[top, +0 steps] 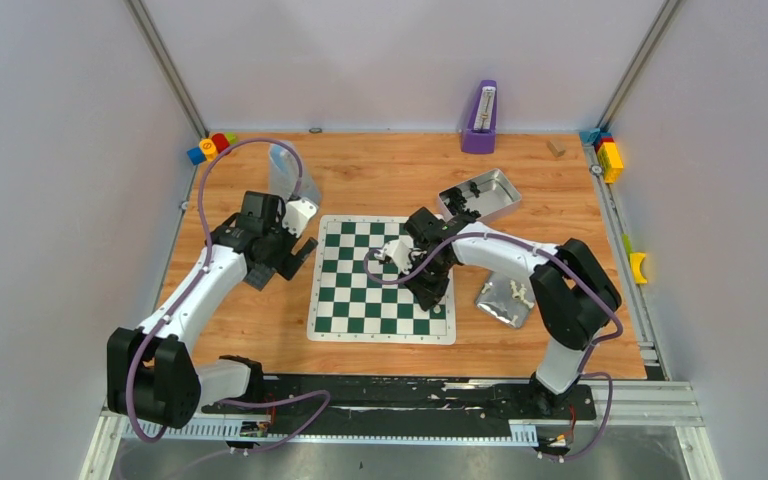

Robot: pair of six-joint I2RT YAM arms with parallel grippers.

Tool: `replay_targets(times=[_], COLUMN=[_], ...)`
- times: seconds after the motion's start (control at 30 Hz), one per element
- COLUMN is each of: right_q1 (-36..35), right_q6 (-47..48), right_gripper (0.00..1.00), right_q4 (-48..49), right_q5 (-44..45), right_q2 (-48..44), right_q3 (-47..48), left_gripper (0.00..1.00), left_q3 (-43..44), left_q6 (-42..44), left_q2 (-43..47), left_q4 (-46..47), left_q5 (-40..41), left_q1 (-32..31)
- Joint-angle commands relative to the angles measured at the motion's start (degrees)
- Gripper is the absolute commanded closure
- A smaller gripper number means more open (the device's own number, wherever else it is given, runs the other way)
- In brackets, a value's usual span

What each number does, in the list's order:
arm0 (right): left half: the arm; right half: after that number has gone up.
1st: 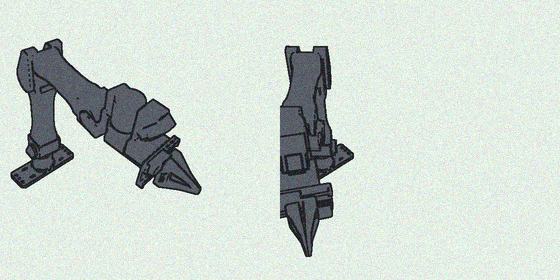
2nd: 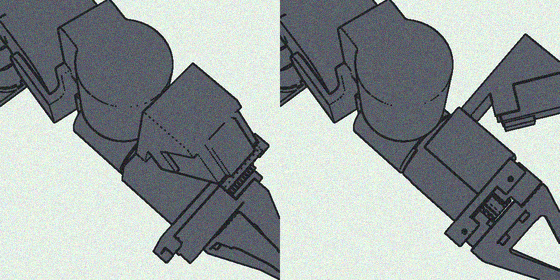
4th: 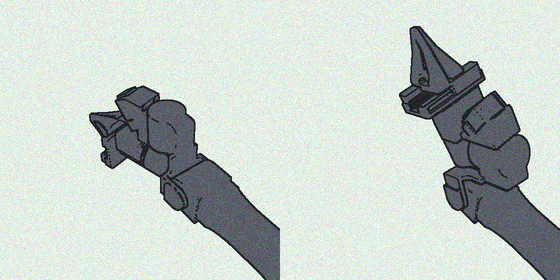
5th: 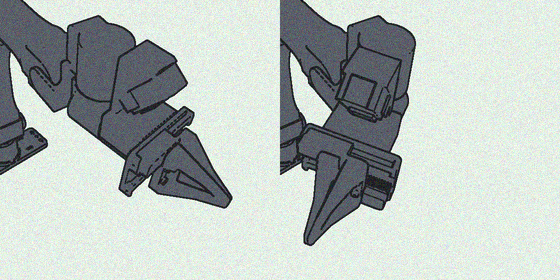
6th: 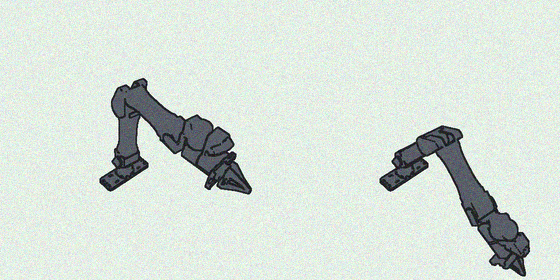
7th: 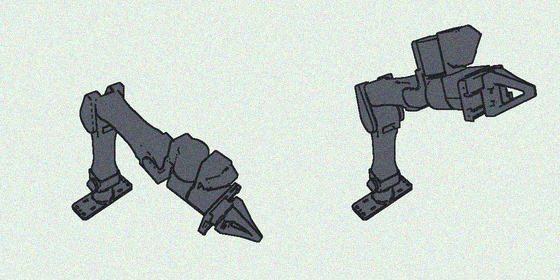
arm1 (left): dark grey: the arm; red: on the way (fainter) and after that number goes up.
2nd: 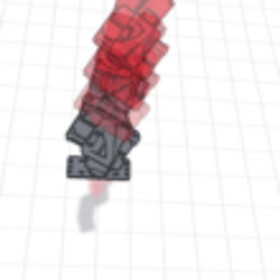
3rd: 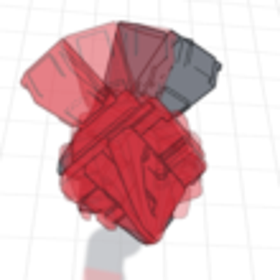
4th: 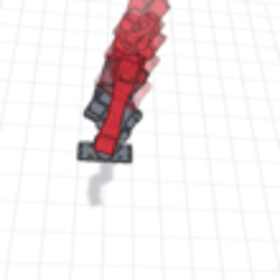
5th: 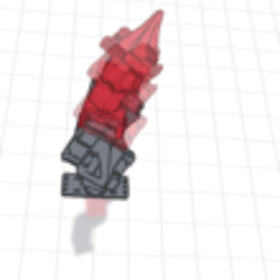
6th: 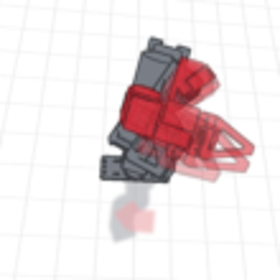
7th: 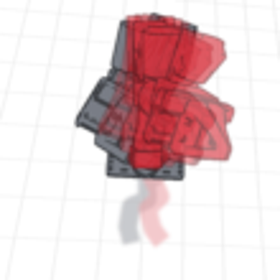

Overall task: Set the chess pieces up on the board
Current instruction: Place the chess piece on the chessboard.

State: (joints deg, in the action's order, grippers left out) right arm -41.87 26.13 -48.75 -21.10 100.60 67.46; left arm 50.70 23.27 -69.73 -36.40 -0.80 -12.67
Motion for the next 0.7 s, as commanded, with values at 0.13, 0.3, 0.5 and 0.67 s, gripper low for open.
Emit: replay_targets(times=[0.13,0.3,0.5,0.67], right_q1=[-1.01,-1.7,-1.99,-1.99], right_q6=[-0.73,-0.84,-1.87,-2.29], right_gripper=[0.97,0.94,0.74,0.55], right_q4=[2.16,2.38,3.07,2.96], right_q5=[0.1,0.57,1.5,2.58], right_q2=[1.65,2.34,2.8,0.44], right_q3=[2.15,1.76,1.53,1.62], left_gripper=[0.0,0.0,0.0,0.0], left_q3=[2.48,2.39,2.39,2.38], left_q6=[-0.91,-0.85,-0.82,-0.74], left_q2=[0.61,0.65,0.57,0.42], left_q4=[0.06,0.02,-0.07,-0.03], left_q5=[-1.42,-1.78,-2.12,-2.3], left_q1=[0.32,0.36,0.36,0.36])
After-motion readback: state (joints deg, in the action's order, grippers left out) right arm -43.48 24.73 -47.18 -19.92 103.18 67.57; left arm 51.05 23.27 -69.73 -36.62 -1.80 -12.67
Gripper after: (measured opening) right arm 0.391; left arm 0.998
